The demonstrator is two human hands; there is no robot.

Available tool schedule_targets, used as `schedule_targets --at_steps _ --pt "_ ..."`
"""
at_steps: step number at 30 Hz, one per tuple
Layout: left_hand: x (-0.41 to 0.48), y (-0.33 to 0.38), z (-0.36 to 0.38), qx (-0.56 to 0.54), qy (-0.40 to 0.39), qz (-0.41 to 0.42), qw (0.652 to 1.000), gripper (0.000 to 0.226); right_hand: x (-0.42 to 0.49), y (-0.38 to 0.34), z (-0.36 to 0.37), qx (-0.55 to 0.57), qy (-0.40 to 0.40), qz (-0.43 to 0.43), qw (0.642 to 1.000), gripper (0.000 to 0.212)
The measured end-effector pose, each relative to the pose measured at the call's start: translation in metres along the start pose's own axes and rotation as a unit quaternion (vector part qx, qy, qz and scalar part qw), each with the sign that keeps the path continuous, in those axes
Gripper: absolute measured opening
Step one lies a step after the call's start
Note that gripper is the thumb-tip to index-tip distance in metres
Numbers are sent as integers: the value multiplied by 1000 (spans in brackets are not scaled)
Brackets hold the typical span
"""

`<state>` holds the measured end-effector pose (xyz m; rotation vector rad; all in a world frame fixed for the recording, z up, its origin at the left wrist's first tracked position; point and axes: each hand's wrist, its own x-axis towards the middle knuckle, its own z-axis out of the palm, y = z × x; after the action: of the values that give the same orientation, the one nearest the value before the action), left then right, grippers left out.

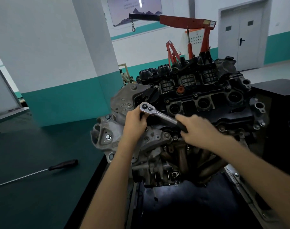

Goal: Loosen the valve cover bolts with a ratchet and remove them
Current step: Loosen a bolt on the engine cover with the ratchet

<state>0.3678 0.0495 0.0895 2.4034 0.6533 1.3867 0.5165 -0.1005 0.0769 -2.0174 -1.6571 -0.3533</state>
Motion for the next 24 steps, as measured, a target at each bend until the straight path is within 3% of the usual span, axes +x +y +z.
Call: schedule_targets --at_steps 4,9,13,16,19,22,24 --pt "2 -4 3 13 -15 -22 1000 14 -34 -63 55 288 -8 92 953 24" --pt "0 -3 1 -9 -12 -13 1000 15 -31 -115 85 364 46 145 919 43" --pt "0 -3 -3 -31 -17 9 999 32 -31 -74 59 286 -27 94 953 35" --pt "1 -2 -2 -19 -19 24 999 20 -12 -19 12 73 -56 38 995 35" --pt "1 -1 -1 -25 -3 29 999 15 20 11 -33 -116 -36 -24 992 31" --pt "0 -1 1 -7 18 7 1000 14 21 9 -32 -125 -9 -39 991 24" --pt "0 -2 2 8 32 0 999 11 -1 -5 -7 -37 2 7 999 22"
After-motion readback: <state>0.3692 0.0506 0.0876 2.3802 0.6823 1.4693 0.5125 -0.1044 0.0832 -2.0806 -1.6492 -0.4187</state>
